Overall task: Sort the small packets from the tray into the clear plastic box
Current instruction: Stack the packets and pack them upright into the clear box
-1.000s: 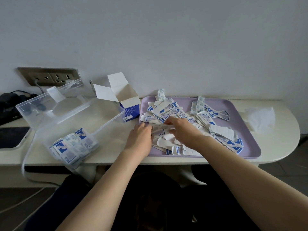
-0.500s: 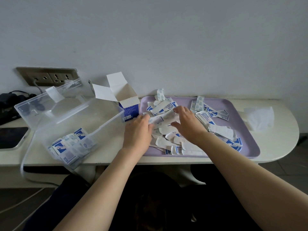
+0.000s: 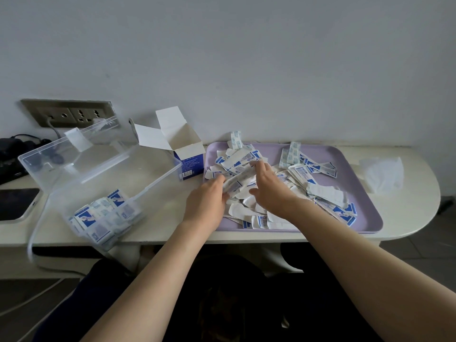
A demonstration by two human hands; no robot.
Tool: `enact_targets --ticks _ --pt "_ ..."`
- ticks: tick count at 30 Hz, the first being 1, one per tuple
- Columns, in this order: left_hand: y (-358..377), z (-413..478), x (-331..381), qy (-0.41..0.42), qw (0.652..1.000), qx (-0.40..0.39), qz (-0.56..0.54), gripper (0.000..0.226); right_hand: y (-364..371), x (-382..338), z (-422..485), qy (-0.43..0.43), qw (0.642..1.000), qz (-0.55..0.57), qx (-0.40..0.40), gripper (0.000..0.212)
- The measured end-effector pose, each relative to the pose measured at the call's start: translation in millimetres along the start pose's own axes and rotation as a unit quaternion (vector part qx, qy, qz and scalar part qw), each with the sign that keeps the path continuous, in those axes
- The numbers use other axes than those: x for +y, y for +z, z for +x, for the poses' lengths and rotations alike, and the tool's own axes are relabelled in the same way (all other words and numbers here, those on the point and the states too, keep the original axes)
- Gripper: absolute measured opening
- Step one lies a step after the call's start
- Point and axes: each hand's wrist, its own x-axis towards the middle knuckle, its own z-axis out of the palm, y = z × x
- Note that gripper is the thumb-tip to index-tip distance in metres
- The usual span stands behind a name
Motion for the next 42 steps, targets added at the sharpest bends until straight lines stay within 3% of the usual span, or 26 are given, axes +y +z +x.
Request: enact_targets --ticks 4,12,17,22,28,33,38,42 --pt "2.5 1.2 -0.6 -0.004 1.000 -0.009 0.005 0.022 2.4 -6.5 -0.1 0.000 1.000 -0.015 0.013 0.073" --pt "2.5 0.1 -2.5 -0.011 0.997 -0.035 0.075 0.023 10.3 -10.4 0.8 -0.085 0.996 -0.040 -0.007 0.044" --pt "4.8 -1.0 -1.0 -0.002 0.994 -0.061 0.094 0.019 9.1 -8.1 3.9 -0.063 0.991 -0.108 0.050 0.060" --pt "10.1 -1.2 -2.7 0.037 0.990 -0.097 0.098 0.022 10.4 -4.2 1.8 -0.041 0.996 -0.058 -0.060 0.057" --pt "13.4 -2.4 -2.5 0.043 0.983 -0.110 0.140 0.031 14.6 -5.7 4.7 -0.060 0.997 0.011 -0.049 0.054" --pt "13.6 -5.5 1.4 0.034 0.979 -0.117 0.161 0.036 18.5 -8.0 2.5 -0.067 0.993 0.008 -0.096 0.052" --pt "13.5 -6.2 4.5 0.006 0.984 -0.112 0.138 0.037 28.0 -13.1 3.3 -0.091 0.994 -0.018 -0.052 0.030" --pt "6.7 -3.5 3.7 -0.018 0.982 -0.091 0.165 0.036 21.5 -12.1 4.3 -0.092 0.993 -0.079 0.010 0.025"
